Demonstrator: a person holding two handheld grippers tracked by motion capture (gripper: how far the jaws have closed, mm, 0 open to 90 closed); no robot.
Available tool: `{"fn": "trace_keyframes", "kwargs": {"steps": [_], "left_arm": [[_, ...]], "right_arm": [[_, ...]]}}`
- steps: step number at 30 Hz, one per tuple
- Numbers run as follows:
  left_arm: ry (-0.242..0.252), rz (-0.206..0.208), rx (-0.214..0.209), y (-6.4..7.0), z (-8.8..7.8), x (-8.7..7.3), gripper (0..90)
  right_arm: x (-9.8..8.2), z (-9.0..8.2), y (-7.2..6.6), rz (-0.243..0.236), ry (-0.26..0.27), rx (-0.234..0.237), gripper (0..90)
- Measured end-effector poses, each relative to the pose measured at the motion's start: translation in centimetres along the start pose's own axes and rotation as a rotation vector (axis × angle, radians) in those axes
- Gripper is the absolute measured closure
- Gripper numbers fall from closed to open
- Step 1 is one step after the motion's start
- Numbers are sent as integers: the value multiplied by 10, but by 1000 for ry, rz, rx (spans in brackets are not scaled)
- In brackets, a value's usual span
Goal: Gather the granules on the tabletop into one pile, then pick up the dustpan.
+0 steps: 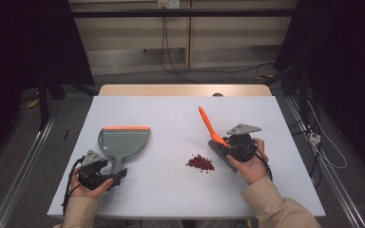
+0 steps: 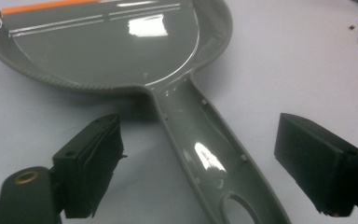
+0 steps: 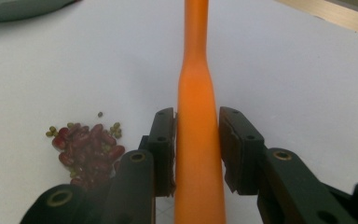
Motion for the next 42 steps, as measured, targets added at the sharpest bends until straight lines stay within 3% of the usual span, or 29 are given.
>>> {"fn": "trace_keyframes", "kwargs": {"steps": [5,13,16,21,27,36,42], "left_arm": [[-48,-23,40,1,6,1,197],[-111,-56,68,2,13,9,284],[-128,-51,72,2,17,10,313],[-143,-44,76,-1,20,13,461],[-164,-31,72,-1,24,19,537],[-179,-28,79,-1,26,22,549],[-183,-3,71,-4,26,23,555]], "right_arm": [[-2,1,1,5,-32,1,688],[-1,2,1,12,-42,1,705],[0,2,1,7,-43,4,705],[0,2,1,7,-42,0,706],[-1,2,1,2,-42,1,706],[0,3,0,-4,-40,1,706],[-1,3,0,-2,-32,4,706]]}}
Point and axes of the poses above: each handheld gripper's, and its own axes: z roughly forward along the jaws, x roughly out of its top, y roughly to its right, the point moved 1 cm from there along z, roughly forward along the jaws, and after that the axes turned 6 degrees about x, right-handed, at the moved point
